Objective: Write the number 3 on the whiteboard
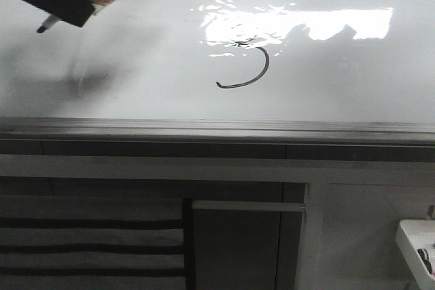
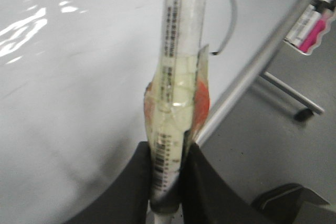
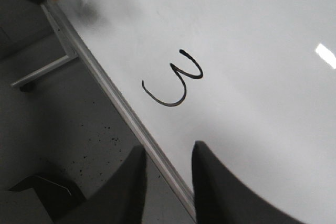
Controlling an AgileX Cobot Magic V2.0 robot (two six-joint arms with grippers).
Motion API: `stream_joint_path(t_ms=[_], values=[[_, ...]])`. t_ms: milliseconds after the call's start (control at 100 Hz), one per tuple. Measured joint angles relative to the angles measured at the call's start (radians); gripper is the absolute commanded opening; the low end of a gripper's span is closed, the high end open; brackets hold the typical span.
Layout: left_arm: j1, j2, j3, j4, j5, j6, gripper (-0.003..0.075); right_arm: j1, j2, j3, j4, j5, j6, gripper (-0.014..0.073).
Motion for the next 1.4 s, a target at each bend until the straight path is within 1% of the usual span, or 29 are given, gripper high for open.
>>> stream_joint_path(t_ms=[110,170,290,520,1331,1401], values=[[0.077,0.000,0.058,-0.037,-0.089,-0.013,-0.0019,-0.002,-0.022,0.044,0.000,-0.043,0.001,0.0172],[0.095,0.000,0.091,-0.051,-0.158,-0.015,-0.0019,-0.002,-0.028,0.058,0.000,-0.061,0.003,0.0172],[0.099,0.013,0.118,-0.071,-0.240,-0.017,-0.0018,-0.002,-0.030,0.066,0.000,-0.099,0.005,0.0172],[0.109,0.057,0.122,-0.082,-0.331,-0.045,-0.0018,-0.002,-0.030,0.067,0.000,-0.127,0.007,0.0172],[0.110,0.063,0.122,-0.084,-0.342,-0.058,-0.0018,-0.002,-0.030,0.067,0.000,-0.131,0.007,0.0172],[0.110,0.063,0.122,-0.084,-0.342,-0.058,0.0009,-0.002,-0.030,0.067,0.000,-0.131,0.007,0.0169]])
